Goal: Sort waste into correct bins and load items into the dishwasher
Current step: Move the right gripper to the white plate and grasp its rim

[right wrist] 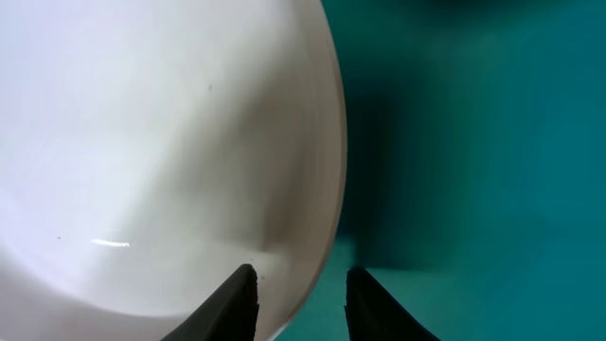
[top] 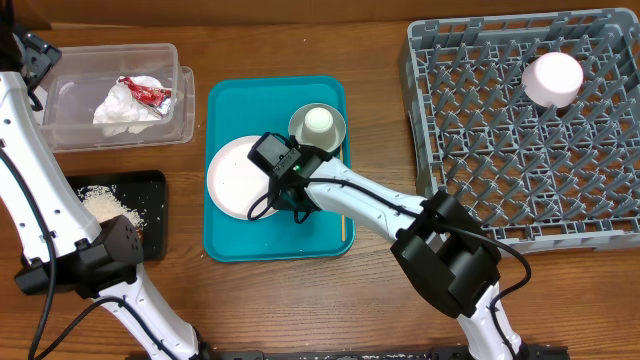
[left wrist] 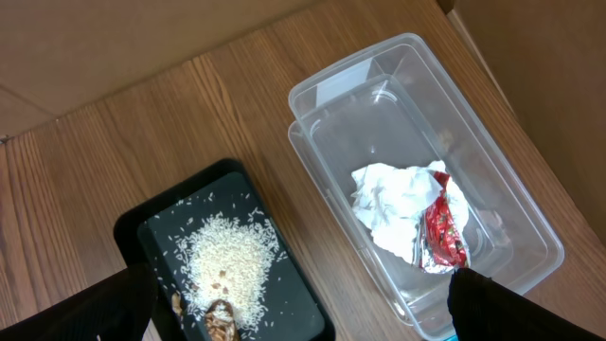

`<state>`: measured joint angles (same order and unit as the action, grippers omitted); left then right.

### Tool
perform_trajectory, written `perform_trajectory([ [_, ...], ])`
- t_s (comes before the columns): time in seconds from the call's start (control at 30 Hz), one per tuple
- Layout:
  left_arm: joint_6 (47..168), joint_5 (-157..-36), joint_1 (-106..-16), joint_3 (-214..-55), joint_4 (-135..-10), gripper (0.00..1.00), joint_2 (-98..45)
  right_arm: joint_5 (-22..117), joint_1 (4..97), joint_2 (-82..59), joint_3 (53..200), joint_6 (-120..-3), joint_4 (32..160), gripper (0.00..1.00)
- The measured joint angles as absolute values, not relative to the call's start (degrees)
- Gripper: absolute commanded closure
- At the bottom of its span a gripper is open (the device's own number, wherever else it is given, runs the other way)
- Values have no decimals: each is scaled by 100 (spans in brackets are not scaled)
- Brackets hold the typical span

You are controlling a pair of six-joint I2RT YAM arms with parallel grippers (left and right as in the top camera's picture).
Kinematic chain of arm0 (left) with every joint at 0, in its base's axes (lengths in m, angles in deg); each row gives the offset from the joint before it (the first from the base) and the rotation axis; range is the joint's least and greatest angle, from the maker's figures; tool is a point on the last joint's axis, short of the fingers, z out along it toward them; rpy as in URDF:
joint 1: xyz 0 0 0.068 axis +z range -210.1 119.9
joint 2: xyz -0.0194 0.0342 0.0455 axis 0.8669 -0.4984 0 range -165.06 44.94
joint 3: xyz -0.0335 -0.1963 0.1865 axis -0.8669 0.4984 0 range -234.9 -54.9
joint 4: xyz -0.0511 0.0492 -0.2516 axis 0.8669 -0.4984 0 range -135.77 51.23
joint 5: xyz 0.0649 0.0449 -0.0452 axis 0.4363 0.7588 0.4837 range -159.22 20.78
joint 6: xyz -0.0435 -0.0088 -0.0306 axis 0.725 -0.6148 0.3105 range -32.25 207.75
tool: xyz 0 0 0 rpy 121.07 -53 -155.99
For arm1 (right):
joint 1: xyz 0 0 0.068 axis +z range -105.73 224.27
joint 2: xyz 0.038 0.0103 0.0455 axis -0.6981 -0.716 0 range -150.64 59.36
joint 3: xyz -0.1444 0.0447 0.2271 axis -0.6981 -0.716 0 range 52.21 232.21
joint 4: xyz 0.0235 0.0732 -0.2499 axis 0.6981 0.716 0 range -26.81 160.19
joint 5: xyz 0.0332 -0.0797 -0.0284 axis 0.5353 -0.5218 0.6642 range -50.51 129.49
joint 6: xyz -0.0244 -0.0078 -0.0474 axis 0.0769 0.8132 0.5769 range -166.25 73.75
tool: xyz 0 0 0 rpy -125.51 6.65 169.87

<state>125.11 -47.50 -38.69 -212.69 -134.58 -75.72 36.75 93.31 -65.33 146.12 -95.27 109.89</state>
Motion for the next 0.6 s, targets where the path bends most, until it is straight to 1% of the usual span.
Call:
perform_trajectory([
  [0.2,12509,-4750,-3869,-21267,-13458,0,-7572,3672,9458,-6533,14389,-9767,10875,67],
  [0.23,12511,-4750,-3869,-21267,-13458,0,-7572,3668,9479,-6530,14376,-9782,10862,72],
  [0.27,12509,-4750,-3869,-21269,-13458,0,-7572,3670,9501,-6530,14374,-9789,10840,74],
  [0.37,12511,-4750,-3869,-21267,-13458,0,-7572,3675,9532,-6530,14369,-9859,10840,79],
  [0.4,12511,-4750,-3869,-21269,-13458,0,-7572,3681,9532,-6530,14372,-9863,10888,84],
  [0.5,12511,-4750,-3869,-21269,-13458,0,-7572,3758,9525,-6530,14441,-9892,11201,92],
  [0.53,12509,-4750,-3869,-21267,-13458,0,-7572,3762,9525,-6530,14496,-9898,11347,96],
  [0.6,12511,-4750,-3869,-21269,-13458,0,-7572,3793,9525,-6530,14621,-9920,11649,96],
])
